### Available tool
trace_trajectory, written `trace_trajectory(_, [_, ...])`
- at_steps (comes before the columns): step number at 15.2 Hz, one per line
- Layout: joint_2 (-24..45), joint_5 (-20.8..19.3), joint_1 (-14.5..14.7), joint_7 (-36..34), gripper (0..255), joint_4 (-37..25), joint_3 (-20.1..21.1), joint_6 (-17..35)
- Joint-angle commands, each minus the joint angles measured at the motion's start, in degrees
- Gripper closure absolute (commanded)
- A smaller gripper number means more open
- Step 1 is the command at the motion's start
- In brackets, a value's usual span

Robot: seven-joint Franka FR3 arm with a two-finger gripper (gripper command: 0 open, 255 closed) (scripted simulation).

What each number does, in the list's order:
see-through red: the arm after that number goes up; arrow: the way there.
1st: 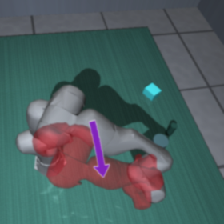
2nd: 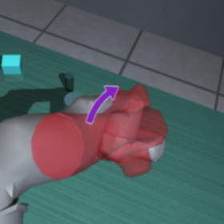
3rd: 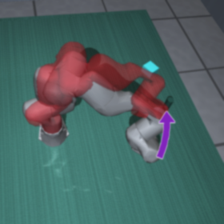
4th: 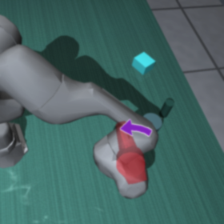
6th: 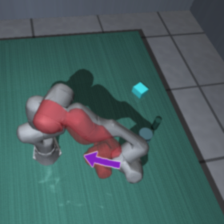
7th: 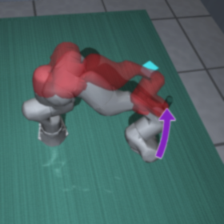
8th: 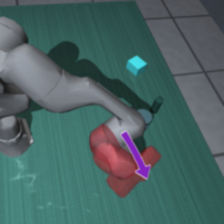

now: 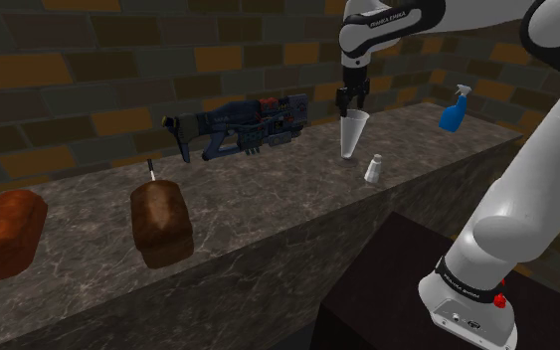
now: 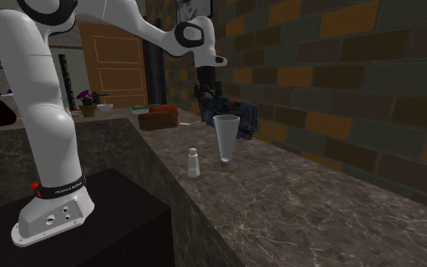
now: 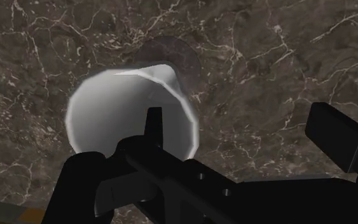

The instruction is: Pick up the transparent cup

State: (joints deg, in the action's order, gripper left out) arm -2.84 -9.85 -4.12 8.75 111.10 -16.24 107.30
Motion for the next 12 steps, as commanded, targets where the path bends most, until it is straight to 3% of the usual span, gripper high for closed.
trace_trajectory(1, [4.5,0.6,-0.6,1.3,0,-4.0,-0.8,0.4])
trace_trajectory(3, [7.4,1.1,-1.2,2.2,0,-7.0,-1.2,0.3])
trace_trajectory(12, [8.6,1.1,-1.4,1.6,0,-2.5,-1.3,5.9])
